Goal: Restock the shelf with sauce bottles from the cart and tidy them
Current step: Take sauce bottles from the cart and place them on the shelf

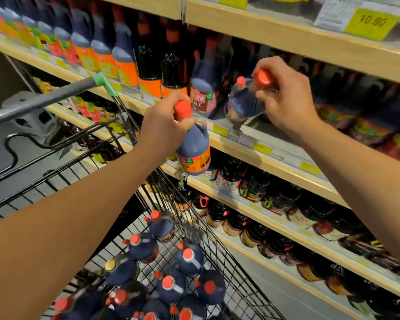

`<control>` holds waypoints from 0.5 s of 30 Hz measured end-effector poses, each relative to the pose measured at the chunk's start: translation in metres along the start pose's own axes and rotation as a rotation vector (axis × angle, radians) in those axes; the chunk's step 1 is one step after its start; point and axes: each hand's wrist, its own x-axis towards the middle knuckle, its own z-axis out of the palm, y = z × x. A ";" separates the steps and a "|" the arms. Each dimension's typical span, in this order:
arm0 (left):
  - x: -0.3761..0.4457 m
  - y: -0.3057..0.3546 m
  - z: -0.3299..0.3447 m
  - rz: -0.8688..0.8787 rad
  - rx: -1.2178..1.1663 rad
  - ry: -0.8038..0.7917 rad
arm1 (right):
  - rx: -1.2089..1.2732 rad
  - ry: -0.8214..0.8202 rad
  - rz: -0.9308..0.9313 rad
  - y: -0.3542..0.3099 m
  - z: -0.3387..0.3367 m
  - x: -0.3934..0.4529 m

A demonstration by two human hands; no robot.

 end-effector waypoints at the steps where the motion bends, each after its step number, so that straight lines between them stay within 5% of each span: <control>1: 0.001 -0.002 0.001 -0.008 0.008 0.001 | 0.004 -0.017 0.004 0.003 0.004 0.004; 15: 0.020 -0.026 0.011 -0.030 0.008 0.015 | 0.423 0.032 0.326 0.043 0.044 0.056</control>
